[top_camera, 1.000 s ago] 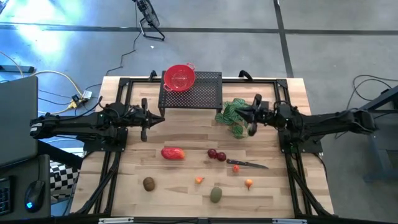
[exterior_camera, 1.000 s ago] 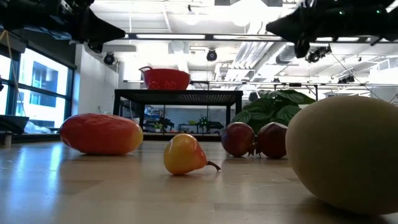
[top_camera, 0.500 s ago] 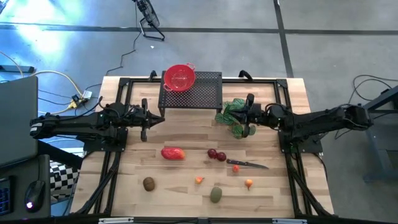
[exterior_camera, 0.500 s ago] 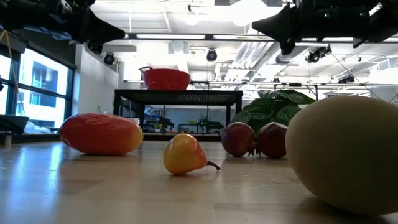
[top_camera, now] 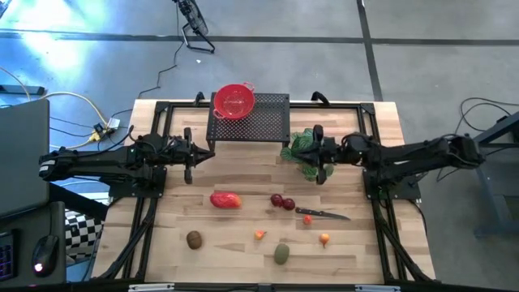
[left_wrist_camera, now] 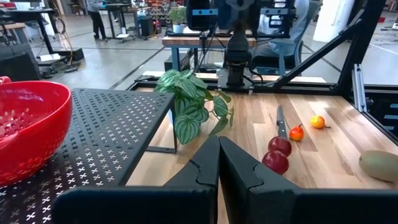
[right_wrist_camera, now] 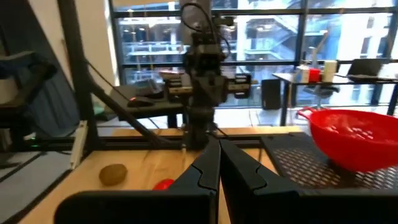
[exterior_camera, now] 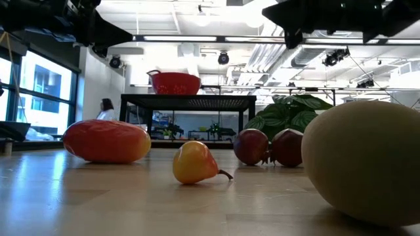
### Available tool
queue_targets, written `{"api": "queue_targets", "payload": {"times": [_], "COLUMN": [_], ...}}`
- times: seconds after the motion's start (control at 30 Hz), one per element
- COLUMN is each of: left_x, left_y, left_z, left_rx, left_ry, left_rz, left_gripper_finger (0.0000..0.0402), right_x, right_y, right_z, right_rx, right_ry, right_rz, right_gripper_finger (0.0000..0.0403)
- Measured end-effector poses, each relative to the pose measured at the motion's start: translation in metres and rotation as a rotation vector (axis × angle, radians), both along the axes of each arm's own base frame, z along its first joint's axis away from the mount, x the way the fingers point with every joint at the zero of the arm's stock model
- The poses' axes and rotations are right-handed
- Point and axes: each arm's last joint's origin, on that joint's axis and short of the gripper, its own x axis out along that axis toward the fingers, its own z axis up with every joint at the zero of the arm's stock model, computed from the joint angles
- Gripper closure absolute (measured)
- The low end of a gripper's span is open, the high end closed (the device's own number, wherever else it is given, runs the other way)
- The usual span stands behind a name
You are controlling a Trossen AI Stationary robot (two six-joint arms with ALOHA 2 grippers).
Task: Pick & Place Fruit
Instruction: Put the red mango in the red strainer bowl on the shelf
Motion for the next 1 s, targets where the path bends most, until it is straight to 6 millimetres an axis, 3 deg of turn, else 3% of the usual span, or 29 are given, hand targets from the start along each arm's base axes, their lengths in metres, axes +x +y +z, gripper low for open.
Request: {"api": "queue_targets", "payload": {"times": [0.13, 0.43, 0.83, 1.0], "left_x": [0.000, 0.000, 0.000, 0.000], "left_y": [0.000, -0.001, -0.003, -0.003], "left_z": [0.000, 0.000, 0.004, 0.004], "left_rx": [-0.004, -0.107, -0.176, -0.175], "left_ry": [-0.001, -0.012, -0.027, -0.027], "left_rz": [0.000, -0.034, -0.100, -0.099], "left_gripper_finger": [0.0401, 0.0401, 0.0401, 0.0401], "right_x": [0.008, 0.020, 0.021, 0.019], "right_y": [0.001, 0.000, -0.005, -0.003], "right_z": [0.004, -0.018, -0.020, -0.028], "right_rx": [0.000, 0.074, 0.092, 0.135], "right_ry": [0.026, 0.179, 0.189, 0.275], "right_rz": [0.001, -0.001, -0.023, -0.018], "right_gripper_finger": [0.0400, 0.0400, 0.0400, 0.0400]}}
